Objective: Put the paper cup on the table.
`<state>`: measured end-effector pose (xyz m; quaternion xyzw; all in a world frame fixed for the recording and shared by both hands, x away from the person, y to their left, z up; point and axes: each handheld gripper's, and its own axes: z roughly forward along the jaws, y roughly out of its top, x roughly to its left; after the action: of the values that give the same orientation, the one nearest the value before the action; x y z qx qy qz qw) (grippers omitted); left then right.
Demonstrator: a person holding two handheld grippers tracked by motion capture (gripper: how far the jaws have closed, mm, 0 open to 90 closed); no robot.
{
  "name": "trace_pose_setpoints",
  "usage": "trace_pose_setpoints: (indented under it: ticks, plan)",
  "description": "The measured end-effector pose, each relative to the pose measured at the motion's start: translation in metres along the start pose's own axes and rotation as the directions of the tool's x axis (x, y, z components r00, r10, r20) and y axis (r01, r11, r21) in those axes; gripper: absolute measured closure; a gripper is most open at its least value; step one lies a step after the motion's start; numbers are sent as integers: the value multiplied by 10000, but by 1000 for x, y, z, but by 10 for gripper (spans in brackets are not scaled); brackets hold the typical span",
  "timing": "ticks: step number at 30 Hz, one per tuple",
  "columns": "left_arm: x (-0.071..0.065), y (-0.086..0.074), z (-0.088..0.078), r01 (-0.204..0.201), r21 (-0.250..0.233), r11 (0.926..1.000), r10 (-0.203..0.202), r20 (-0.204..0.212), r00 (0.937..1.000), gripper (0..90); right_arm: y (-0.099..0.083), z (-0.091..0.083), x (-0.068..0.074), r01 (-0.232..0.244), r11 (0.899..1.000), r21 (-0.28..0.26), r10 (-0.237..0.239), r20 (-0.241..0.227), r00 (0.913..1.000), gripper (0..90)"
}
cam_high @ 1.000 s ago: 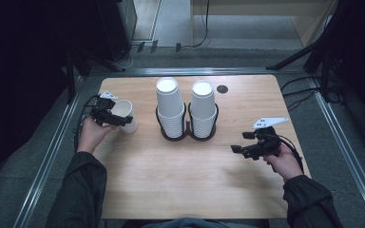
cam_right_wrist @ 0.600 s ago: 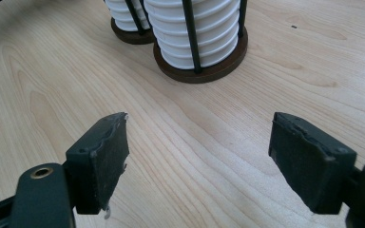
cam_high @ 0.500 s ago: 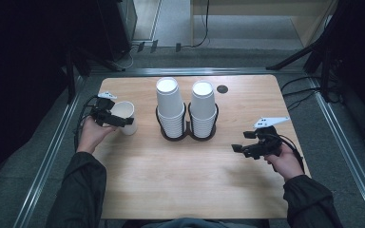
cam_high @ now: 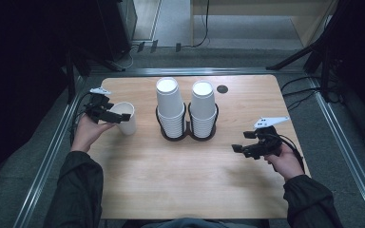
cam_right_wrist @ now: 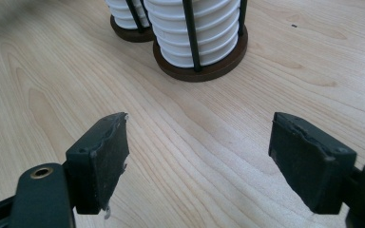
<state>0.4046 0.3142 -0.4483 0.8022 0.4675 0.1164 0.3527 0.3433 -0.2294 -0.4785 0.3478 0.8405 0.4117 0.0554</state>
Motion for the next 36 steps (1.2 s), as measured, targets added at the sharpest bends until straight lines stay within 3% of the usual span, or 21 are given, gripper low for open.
trace_pose_setpoints:
  ticks: [3,6,10,22,36]
  plan:
    - [1,1,-6,240,-57,9997,-239,175,9996,0,0,0,0,19,10000,39,-19,13,10000,215]
    - [0,3,-12,217,133,9997,-218,114,9997,0,0,1,0,28,10000,86,-28,11,10000,215]
    - [-2,5,-23,267,43,9996,-268,234,9994,0,0,2,0,118,9999,122,-118,-1,9999,215]
    - [-21,12,-48,32,-186,9998,-15,933,9956,0,3,5,2,256,9994,251,-254,-67,9997,215]
    - [-55,15,-53,-214,15,9998,213,722,9972,0,11,11,1,507,9982,310,-502,-166,9986,215]
